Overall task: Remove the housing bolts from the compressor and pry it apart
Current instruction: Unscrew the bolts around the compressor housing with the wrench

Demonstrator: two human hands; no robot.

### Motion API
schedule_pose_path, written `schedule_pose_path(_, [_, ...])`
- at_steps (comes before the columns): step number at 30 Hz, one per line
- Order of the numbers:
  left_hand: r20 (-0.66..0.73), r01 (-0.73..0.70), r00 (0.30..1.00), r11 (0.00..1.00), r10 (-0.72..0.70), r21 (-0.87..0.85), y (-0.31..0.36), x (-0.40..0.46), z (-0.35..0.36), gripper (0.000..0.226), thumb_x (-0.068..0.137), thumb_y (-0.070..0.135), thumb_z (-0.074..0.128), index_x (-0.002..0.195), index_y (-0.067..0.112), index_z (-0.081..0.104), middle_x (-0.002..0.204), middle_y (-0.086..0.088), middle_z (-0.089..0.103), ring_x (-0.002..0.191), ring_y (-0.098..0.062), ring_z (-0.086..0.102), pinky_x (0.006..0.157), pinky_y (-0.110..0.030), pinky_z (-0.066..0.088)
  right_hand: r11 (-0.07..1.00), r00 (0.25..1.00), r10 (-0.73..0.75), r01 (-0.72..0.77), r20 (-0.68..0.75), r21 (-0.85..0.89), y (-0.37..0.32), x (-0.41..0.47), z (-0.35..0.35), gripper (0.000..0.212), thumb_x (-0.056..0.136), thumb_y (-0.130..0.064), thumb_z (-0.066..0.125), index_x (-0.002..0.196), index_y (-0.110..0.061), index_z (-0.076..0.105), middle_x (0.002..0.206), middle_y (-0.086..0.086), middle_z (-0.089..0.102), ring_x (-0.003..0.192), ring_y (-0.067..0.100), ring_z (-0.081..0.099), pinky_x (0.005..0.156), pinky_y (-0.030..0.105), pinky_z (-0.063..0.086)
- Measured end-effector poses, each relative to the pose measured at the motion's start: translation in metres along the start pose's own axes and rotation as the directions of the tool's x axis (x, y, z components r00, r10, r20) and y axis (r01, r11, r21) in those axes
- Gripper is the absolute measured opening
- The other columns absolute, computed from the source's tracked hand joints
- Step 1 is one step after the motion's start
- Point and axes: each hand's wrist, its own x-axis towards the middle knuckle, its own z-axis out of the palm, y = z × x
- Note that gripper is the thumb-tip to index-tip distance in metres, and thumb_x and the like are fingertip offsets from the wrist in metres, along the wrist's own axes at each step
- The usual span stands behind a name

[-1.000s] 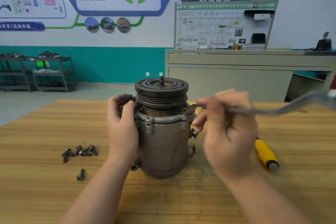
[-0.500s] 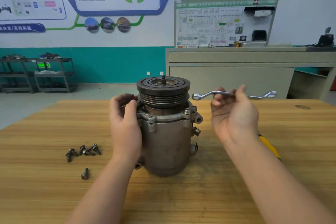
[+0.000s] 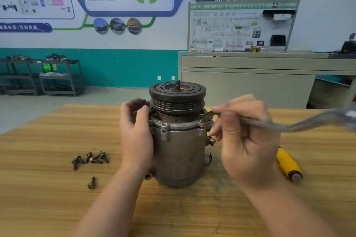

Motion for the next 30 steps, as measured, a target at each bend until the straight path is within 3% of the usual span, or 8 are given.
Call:
schedule_pose_path(4, [-0.007, -0.006, 1.0, 1.0, 0.006, -0.03, 0.001, 0.0, 0.001, 0.014, 0.085, 0.026, 0.049, 0.096, 0.023, 0.057, 0.093, 0.005, 0.062, 0.078, 0.007, 0.058, 0.068, -0.007, 0.044, 0.966, 0.979, -0.186, 0.199, 0.087, -0.164, -0.004, -0.008, 0.009, 0.029, 0.102, -0.031, 0.044, 0.086, -0.007, 0.05, 0.073, 0.014, 0.058, 0.064, 0.019, 0.051, 0.056, 0.026, 0.042])
schedule_pose_path(9, [0.0, 0.003, 1.0, 0.999, -0.003, -0.044, 0.0, 0.0, 0.001, 0.016, 0.084, 0.027, 0.049, 0.098, 0.023, 0.057, 0.093, 0.006, 0.062, 0.08, 0.006, 0.059, 0.068, -0.008, 0.045, 0.977, 0.936, 0.178, -0.13, -0.305, 0.171, -0.001, -0.011, 0.014, 0.012, 0.103, -0.022, 0.033, 0.095, -0.023, 0.041, 0.072, 0.009, 0.058, 0.046, 0.018, 0.044, 0.046, 0.025, 0.035])
schedule_pose_path(11, [-0.003, 0.005, 1.0, 0.999, -0.005, -0.046, 0.0, -0.001, 0.001, 0.014, 0.087, 0.024, 0.05, 0.098, 0.022, 0.058, 0.092, 0.006, 0.062, 0.08, 0.005, 0.059, 0.069, -0.008, 0.046, 0.841, 0.744, 0.522, -0.369, -0.416, 0.395, 0.011, -0.002, 0.009, 0.014, 0.102, -0.015, 0.03, 0.091, -0.016, 0.038, 0.062, 0.002, 0.06, 0.037, 0.015, 0.039, 0.042, 0.018, 0.031])
schedule_pose_path(13, [-0.006, 0.006, 1.0, 0.999, -0.006, -0.042, 0.0, 0.0, 0.001, 0.011, 0.092, 0.018, 0.049, 0.098, 0.021, 0.058, 0.092, 0.005, 0.062, 0.08, 0.004, 0.059, 0.07, -0.009, 0.046, 0.503, 0.473, 0.847, -0.566, -0.243, 0.653, 0.03, 0.009, 0.002, 0.018, 0.103, -0.015, 0.031, 0.09, -0.008, 0.04, 0.054, 0.003, 0.059, 0.033, 0.015, 0.039, 0.04, 0.015, 0.031])
schedule_pose_path(17, [-0.018, 0.008, 1.0, 1.0, -0.009, -0.021, -0.001, 0.001, 0.002, 0.012, 0.096, 0.012, 0.048, 0.102, 0.015, 0.058, 0.096, 0.0, 0.063, 0.083, 0.0, 0.059, 0.074, -0.013, 0.047, -0.05, 0.15, 0.967, -0.684, 0.208, 0.728, 0.053, 0.02, -0.004, 0.029, 0.105, -0.023, 0.036, 0.083, -0.009, 0.05, 0.053, 0.005, 0.06, 0.037, 0.009, 0.049, 0.036, 0.016, 0.04])
schedule_pose_path(20, [-0.016, 0.011, 1.0, 1.0, -0.011, -0.018, -0.002, 0.001, 0.002, 0.013, 0.096, 0.012, 0.048, 0.103, 0.015, 0.058, 0.096, 0.0, 0.063, 0.086, -0.002, 0.059, 0.076, -0.015, 0.048, -0.022, 0.207, 0.959, -0.629, 0.195, 0.777, 0.052, 0.021, -0.006, 0.032, 0.104, -0.025, 0.035, 0.081, -0.009, 0.049, 0.057, 0.009, 0.063, 0.041, 0.012, 0.054, 0.04, 0.017, 0.043])
schedule_pose_path(25, [-0.008, 0.005, 1.0, 0.999, -0.006, -0.034, -0.001, 0.0, 0.002, 0.012, 0.091, 0.019, 0.049, 0.099, 0.02, 0.058, 0.094, 0.002, 0.063, 0.083, 0.001, 0.06, 0.072, -0.011, 0.047, 0.579, 0.546, 0.794, -0.543, -0.268, 0.608, 0.029, 0.017, -0.008, 0.024, 0.105, -0.029, 0.035, 0.086, -0.016, 0.041, 0.058, 0.003, 0.065, 0.037, 0.014, 0.048, 0.04, 0.02, 0.039])
schedule_pose_path(30, [0.0, -0.009, 1.0, 0.999, 0.009, -0.032, -0.002, 0.0, 0.001, 0.012, 0.091, 0.02, 0.049, 0.098, 0.021, 0.058, 0.094, 0.002, 0.063, 0.082, 0.003, 0.06, 0.07, -0.009, 0.046, 0.883, 0.832, 0.457, -0.38, -0.314, 0.277, 0.006, 0.014, -0.005, 0.014, 0.101, -0.033, 0.04, 0.088, -0.028, 0.041, 0.069, 0.001, 0.065, 0.04, 0.015, 0.055, 0.043, 0.02, 0.041])
